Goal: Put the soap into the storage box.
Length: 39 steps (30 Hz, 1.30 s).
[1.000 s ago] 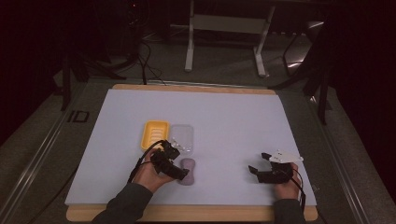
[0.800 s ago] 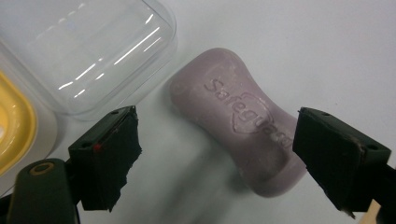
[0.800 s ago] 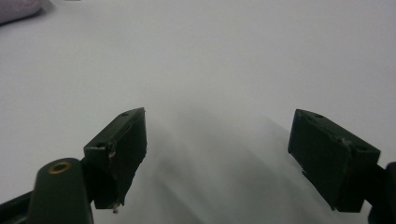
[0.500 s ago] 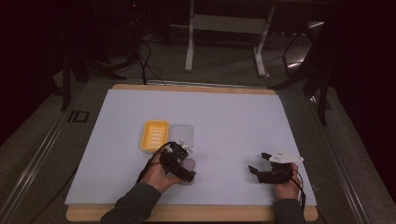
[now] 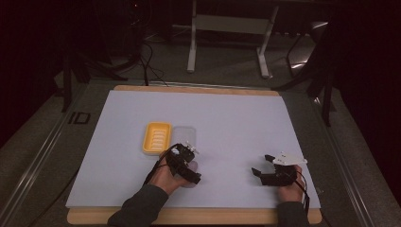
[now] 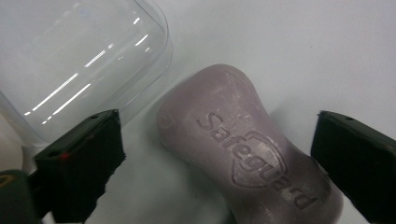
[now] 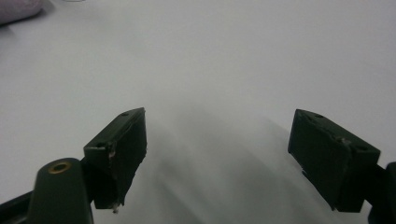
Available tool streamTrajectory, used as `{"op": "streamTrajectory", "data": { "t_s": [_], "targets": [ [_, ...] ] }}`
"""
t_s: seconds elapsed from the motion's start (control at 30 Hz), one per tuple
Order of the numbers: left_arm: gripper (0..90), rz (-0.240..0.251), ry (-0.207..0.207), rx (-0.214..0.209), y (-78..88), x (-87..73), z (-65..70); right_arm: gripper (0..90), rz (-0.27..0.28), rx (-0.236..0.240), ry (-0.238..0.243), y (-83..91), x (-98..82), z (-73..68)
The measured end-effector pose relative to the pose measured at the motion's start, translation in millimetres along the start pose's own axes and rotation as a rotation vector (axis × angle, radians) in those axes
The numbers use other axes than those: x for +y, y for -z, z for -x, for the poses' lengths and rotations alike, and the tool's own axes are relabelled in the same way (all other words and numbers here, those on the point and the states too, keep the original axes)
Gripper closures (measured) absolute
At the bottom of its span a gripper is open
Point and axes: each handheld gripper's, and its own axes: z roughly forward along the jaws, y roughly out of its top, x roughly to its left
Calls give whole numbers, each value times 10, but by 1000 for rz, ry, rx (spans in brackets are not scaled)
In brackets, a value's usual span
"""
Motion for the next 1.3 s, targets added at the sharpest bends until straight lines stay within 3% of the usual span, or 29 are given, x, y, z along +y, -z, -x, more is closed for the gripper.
{"op": "streamTrajectory", "data": {
  "t_s": [0.1,0.3,0.5,0.63,1.0,1.3],
  "targets": [
    [71,-8,-7,-6,5,-9,-13,191,1,1,-2,2,0,0],
    [207,-33,-36,-26,57,-30,-71,190,4,1,1,4,-2,1],
    [392,-78,-85,-77,95,-31,-145,191,3,0,0,4,-1,-1],
    [462,-115,-123,-82,102,9,-168,190,2,0,1,3,-1,-1],
    [418,-228,-218,-85,24,123,-149,191,2,1,1,3,-1,-1],
    [442,-247,-222,-89,-11,165,-163,191,1,2,4,2,0,-1]
  ]
}}
